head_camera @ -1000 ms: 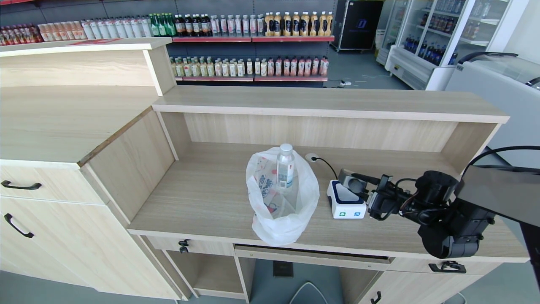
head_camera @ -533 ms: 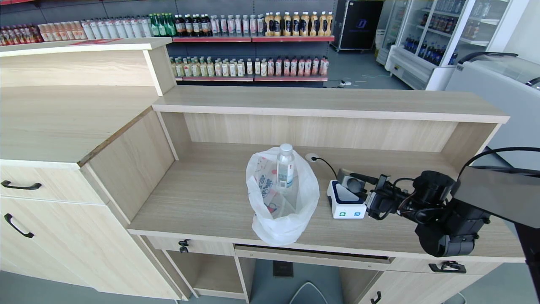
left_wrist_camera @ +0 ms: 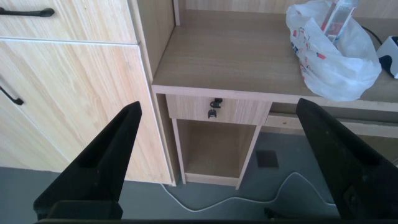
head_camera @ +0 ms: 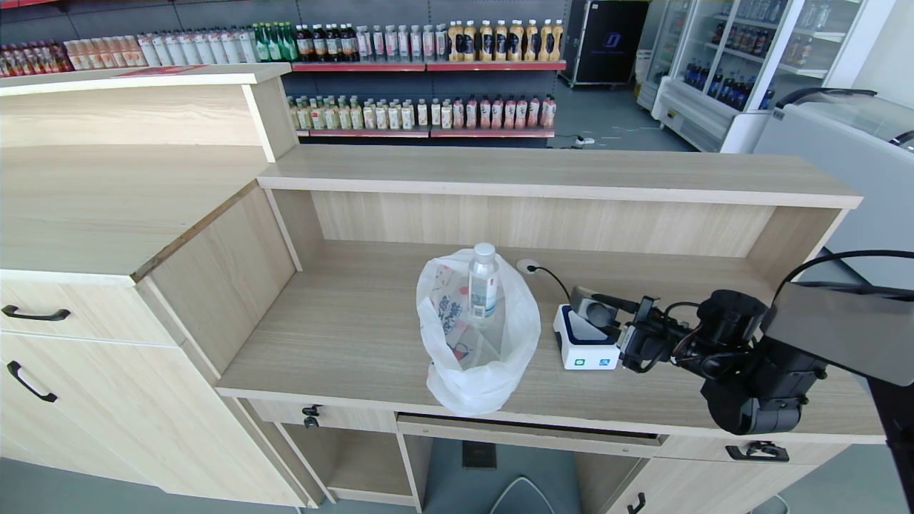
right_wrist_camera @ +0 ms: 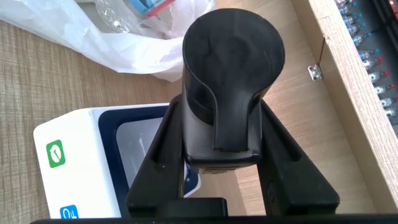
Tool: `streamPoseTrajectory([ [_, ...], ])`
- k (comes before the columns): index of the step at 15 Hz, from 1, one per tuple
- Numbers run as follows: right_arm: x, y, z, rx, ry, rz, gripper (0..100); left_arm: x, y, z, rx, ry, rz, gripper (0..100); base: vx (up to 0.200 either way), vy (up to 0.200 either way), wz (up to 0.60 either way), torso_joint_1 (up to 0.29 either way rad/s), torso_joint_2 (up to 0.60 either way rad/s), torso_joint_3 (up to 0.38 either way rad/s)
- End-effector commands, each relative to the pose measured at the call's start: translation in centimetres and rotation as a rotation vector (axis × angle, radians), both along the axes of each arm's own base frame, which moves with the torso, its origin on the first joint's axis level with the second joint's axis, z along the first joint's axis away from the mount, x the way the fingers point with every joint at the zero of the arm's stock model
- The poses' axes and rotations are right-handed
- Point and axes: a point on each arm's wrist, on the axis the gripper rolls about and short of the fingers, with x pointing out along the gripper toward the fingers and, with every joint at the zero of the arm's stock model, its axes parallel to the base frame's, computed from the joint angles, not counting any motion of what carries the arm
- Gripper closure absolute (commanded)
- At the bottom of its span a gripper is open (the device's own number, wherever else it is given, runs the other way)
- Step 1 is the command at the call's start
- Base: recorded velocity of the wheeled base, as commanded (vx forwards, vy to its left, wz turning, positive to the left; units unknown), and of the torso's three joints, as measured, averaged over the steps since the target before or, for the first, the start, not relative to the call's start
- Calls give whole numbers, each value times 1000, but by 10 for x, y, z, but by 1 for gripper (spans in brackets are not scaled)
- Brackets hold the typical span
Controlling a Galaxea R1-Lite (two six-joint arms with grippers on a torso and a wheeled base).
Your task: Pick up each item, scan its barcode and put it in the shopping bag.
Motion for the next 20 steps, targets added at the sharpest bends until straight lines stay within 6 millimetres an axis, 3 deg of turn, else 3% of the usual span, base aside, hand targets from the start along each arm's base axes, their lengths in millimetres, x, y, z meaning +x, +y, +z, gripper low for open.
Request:
streamPoseTrajectory([
  [1,0,0,0,-1,-1,1,100,0,0,0,0,0,0,0,0,0,0,0,0,0],
  [7,0,-4,0,-1,-1,-11,100,0,0,0,0,0,0,0,0,0,0,0,0,0],
  [13,-3,-12,17,56,19,-27,100,0,0,0,0,0,0,0,0,0,0,0,0,0],
  [15,-14,-13,39,113,40,-27,100,0,0,0,0,0,0,0,0,0,0,0,0,0],
  [17,-45,-24,96,285,116,-106,100,0,0,0,0,0,0,0,0,0,0,0,0,0],
  [19,-73,-29,127,451,228,-296,100,0,0,0,0,0,0,0,0,0,0,0,0,0],
  [20,-88,-37,142,590,274,-483,100,0,0,0,0,0,0,0,0,0,0,0,0,0],
])
